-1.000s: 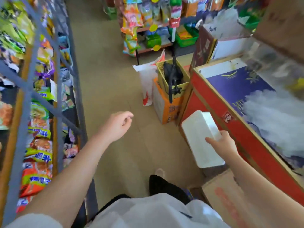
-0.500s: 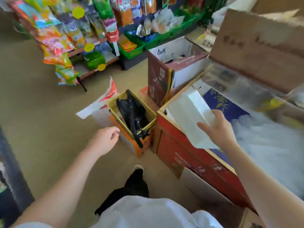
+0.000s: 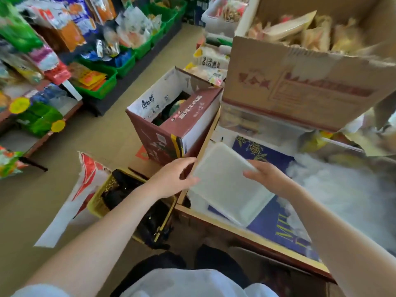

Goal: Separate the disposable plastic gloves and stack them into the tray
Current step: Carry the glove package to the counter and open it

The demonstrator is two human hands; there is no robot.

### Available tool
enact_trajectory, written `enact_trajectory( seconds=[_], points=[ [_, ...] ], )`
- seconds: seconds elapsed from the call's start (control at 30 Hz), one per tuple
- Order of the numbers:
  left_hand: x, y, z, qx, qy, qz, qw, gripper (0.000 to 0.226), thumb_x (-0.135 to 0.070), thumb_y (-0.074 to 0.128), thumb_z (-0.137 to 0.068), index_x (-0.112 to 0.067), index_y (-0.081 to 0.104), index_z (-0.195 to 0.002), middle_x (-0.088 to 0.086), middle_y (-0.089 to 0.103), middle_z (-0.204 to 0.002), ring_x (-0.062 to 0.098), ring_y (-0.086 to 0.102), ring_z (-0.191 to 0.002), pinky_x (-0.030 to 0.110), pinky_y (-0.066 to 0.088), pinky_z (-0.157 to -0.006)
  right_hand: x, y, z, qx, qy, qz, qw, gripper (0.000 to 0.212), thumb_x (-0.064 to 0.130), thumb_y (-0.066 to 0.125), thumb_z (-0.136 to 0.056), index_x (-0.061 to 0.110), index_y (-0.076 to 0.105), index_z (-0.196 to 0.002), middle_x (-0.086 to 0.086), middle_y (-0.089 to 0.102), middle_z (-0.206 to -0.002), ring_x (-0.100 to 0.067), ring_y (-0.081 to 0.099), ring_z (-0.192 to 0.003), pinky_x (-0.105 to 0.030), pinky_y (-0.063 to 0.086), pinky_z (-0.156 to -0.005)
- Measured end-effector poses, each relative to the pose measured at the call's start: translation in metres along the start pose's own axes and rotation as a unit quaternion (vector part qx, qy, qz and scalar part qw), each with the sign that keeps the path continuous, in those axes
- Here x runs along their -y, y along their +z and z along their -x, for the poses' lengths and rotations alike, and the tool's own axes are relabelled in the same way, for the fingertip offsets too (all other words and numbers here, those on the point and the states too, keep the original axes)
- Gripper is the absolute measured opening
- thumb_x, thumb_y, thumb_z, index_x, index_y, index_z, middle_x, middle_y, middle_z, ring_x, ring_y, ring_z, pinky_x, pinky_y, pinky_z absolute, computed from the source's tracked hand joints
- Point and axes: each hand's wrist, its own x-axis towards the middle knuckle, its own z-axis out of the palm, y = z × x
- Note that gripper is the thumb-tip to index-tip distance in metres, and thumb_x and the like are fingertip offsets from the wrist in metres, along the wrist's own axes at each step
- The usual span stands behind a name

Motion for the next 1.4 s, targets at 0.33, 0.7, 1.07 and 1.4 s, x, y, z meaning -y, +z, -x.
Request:
enact_trajectory(
  seconds=[0.33, 0.7, 1.07, 1.4],
  points=[
    [-0.031, 0.024, -0.053, -0.055, -0.039, 0.183, 0.981, 0.064, -0.028, 0.054, -0.091, -0.038, 0.024, -0.146, -0.006, 0.035, -0.141, 0.012, 0.036, -0.129, 0.031, 0.037, -0.102, 0.010, 0.016, -0.041, -0.181, -0.025, 0.134, 0.974, 0.050, 0.028, 0.061, -0.089, 0.021, 0.043, -0.135, -0.002, 0.032, -0.147, -0.024, 0.033, -0.131, -0.041, 0.032, -0.106],
    [-0.061, 0.021, -0.062, 0.112, 0.132, -0.211, 0.962, 0.143, -0.066, 0.075, -0.057, -0.028, -0.040, -0.134, -0.014, -0.051, -0.138, 0.003, -0.047, -0.125, 0.030, -0.023, -0.109, 0.043, 0.017, -0.016, -0.125, 0.057, -0.172, 0.975, 0.071, 0.056, 0.064, -0.075, 0.023, 0.036, -0.132, 0.003, 0.039, -0.133, -0.015, 0.048, -0.110, -0.043, 0.048, -0.094],
    [-0.085, 0.037, -0.074, 0.055, 0.193, -0.231, 0.952, 0.129, -0.057, 0.071, -0.068, -0.013, -0.023, -0.145, -0.013, -0.028, -0.149, 0.002, -0.034, -0.133, 0.012, -0.021, -0.102, 0.024, -0.016, -0.014, -0.093, 0.008, -0.104, 0.990, 0.059, 0.049, 0.059, -0.080, 0.017, 0.044, -0.128, -0.004, 0.049, -0.128, -0.020, 0.062, -0.096, -0.043, 0.056, -0.082],
    [-0.098, 0.041, -0.081, 0.083, 0.192, -0.224, 0.952, 0.134, -0.059, 0.075, -0.060, -0.019, -0.019, -0.147, -0.014, -0.025, -0.150, 0.010, -0.025, -0.140, 0.033, 0.001, -0.118, 0.014, -0.031, -0.012, -0.103, -0.018, 0.044, 0.994, 0.055, 0.048, 0.047, -0.091, 0.015, 0.037, -0.134, 0.003, 0.048, -0.126, -0.016, 0.050, -0.104, -0.032, 0.044, -0.086]
  ],
)
